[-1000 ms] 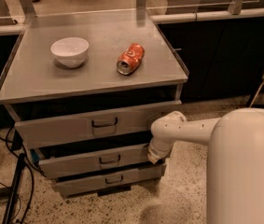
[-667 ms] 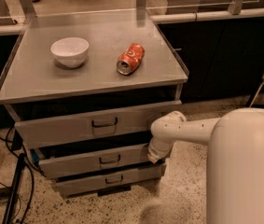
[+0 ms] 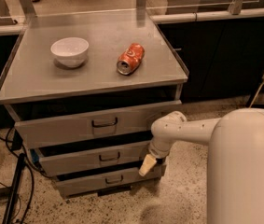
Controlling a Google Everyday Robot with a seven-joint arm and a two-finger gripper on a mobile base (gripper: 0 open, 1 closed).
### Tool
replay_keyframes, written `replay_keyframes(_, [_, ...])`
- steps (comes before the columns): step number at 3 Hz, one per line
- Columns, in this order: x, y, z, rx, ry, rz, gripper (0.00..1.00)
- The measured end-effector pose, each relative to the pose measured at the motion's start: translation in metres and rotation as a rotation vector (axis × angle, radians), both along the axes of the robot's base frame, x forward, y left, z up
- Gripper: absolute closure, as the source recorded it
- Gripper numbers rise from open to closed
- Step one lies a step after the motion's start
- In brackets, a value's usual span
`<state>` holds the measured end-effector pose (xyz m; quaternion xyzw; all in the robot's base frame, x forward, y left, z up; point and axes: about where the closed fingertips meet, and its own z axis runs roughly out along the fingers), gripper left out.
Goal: Close middle drawer
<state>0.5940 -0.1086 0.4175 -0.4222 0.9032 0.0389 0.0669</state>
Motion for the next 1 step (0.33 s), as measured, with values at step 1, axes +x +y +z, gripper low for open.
replay_keyframes(1, [0.0000, 0.0000, 0.0000, 0.000, 0.000, 0.000, 0.00])
